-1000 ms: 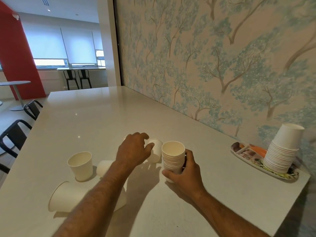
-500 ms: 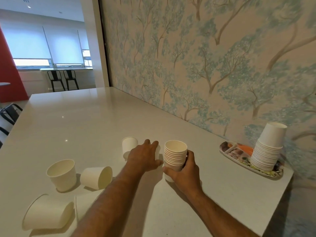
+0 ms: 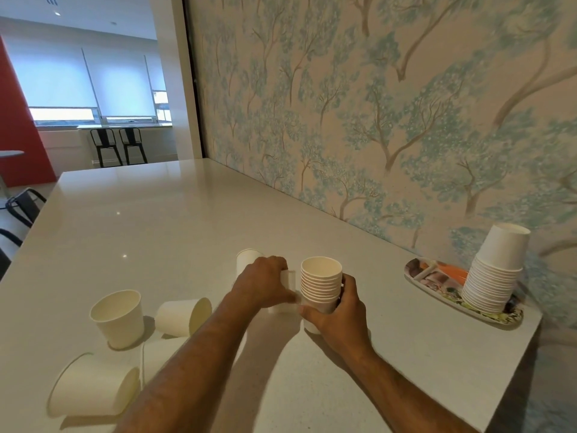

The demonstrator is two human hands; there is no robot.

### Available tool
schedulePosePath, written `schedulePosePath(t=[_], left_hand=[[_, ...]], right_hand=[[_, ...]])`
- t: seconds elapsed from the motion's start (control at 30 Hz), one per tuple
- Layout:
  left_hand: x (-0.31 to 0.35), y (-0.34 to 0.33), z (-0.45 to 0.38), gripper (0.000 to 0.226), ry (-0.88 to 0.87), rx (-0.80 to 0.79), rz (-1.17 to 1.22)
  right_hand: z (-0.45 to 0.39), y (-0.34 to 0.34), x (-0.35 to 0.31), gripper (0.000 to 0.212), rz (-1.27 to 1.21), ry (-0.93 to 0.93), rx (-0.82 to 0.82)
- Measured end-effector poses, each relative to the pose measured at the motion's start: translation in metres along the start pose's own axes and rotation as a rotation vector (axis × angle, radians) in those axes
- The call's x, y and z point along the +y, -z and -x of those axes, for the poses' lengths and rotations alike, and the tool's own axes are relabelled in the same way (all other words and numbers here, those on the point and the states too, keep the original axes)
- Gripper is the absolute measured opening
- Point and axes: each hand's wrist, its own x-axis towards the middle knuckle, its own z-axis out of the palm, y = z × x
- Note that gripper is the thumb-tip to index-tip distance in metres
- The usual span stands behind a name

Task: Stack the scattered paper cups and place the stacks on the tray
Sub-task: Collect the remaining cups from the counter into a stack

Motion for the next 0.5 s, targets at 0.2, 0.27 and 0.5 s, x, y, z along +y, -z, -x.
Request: schedulePosePath(t=[0.2, 0.27, 0.5], left_hand=[[0.013, 0.04, 0.004, 0.033, -0.052, 0.15, 0.092], [0.018, 0.055, 0.007, 0.036, -0.094, 0.327, 0.042], [0.038, 0.06, 0.023, 0.026, -0.39, 0.52, -0.009]], right_hand=[[0.002, 0.002, -0.004, 0.083, -0.033, -0.017, 0.007], [0.003, 0.002, -0.005, 0.082, -0.029, -0.013, 0.0], [0.008, -0.003, -0.008, 0.085, 0.022, 0.015, -0.07]])
